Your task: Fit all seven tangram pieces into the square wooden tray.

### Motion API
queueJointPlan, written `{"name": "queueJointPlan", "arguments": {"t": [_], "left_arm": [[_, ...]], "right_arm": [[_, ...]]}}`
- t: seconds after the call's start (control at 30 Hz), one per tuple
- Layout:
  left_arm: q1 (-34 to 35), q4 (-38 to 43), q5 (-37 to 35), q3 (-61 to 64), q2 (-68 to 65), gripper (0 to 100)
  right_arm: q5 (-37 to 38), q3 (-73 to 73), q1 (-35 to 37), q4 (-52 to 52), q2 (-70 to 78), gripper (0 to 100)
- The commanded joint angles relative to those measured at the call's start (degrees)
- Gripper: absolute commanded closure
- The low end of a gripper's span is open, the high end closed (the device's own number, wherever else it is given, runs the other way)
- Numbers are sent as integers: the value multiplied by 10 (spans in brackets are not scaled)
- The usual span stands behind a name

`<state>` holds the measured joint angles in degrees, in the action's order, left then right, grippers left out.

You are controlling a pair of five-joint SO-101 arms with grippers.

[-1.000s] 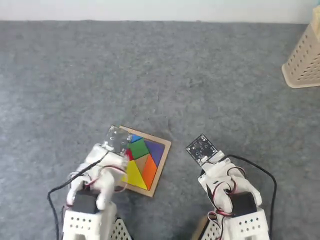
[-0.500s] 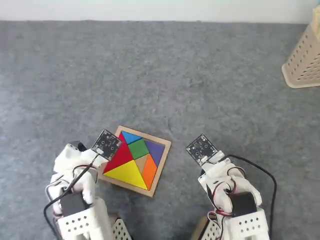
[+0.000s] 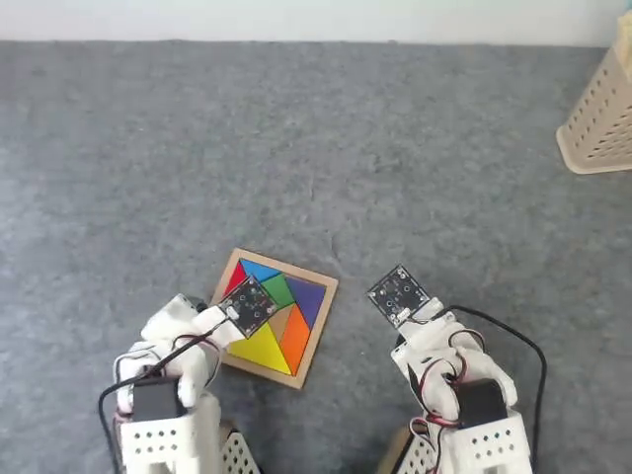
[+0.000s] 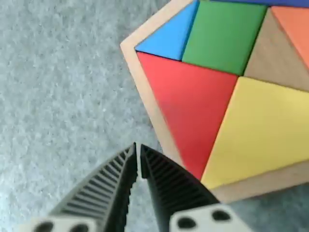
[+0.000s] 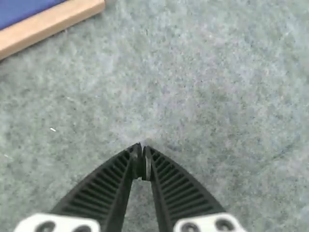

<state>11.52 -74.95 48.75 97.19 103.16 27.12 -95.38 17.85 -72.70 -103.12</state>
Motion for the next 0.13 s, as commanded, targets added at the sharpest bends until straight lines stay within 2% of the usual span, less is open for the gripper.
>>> {"name": "queueJointPlan", "arguments": {"t": [0.0, 0.1], "left_arm": [[-5, 15, 5, -7, 8, 988], [-7, 1, 5, -7, 8, 988]], "right_arm": [[-4, -11, -1, -4, -8, 991], [-4, -11, -1, -4, -8, 991]]}}
